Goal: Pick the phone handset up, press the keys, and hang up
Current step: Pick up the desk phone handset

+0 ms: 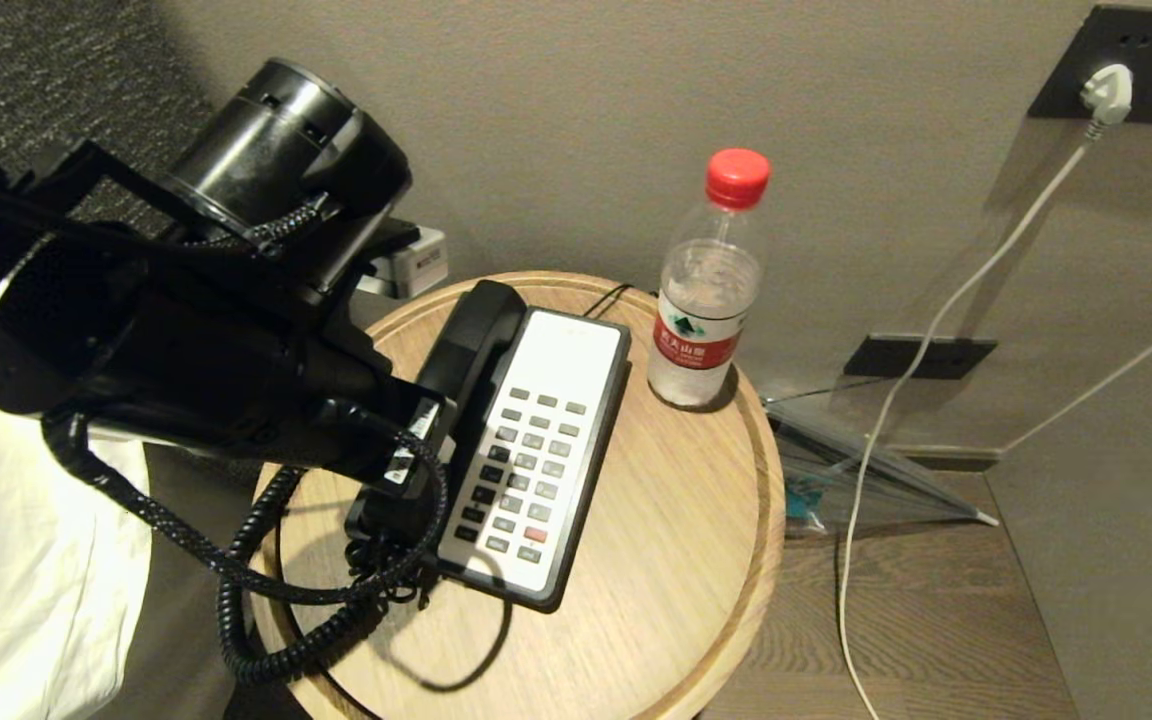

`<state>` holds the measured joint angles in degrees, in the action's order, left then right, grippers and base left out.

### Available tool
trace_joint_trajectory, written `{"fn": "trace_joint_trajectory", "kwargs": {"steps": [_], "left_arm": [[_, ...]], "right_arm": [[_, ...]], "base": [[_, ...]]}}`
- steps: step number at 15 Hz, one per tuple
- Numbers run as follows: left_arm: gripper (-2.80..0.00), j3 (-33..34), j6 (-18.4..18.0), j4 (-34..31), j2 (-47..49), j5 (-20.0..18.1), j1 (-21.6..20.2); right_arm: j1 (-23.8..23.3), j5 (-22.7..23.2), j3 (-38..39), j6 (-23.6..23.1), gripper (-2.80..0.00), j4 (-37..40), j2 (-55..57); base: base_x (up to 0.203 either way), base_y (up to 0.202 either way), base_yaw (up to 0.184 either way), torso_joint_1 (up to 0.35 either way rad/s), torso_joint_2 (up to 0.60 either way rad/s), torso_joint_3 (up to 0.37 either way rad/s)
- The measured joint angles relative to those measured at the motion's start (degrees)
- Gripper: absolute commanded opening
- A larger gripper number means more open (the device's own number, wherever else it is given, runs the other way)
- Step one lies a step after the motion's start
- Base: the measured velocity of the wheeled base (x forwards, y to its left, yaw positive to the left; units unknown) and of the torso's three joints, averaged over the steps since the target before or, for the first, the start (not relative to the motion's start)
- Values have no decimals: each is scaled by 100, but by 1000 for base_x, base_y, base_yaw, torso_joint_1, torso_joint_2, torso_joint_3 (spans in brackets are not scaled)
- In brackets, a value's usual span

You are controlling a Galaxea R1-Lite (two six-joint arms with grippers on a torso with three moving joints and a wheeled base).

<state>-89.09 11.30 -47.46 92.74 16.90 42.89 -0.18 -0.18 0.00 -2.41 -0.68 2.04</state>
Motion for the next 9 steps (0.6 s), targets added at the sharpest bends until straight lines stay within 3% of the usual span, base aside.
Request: {"fn": "trace_joint_trajectory", "kwargs": {"steps": [1, 2, 9], "left_arm": [[-280, 5, 0, 4, 3, -4, 0], [0, 13, -1, 8, 3, -9, -1], [0, 11, 11, 20, 28, -9, -9]], "right_arm": [[0, 0, 0, -1, -280, 1, 0], [0, 0, 0, -4, -280, 2, 0], [2, 2, 0, -1, -280, 0, 0]], "base": [[0, 0, 0, 0, 0, 0], [0, 0, 0, 0, 0, 0], [0, 0, 0, 0, 0, 0]]}}
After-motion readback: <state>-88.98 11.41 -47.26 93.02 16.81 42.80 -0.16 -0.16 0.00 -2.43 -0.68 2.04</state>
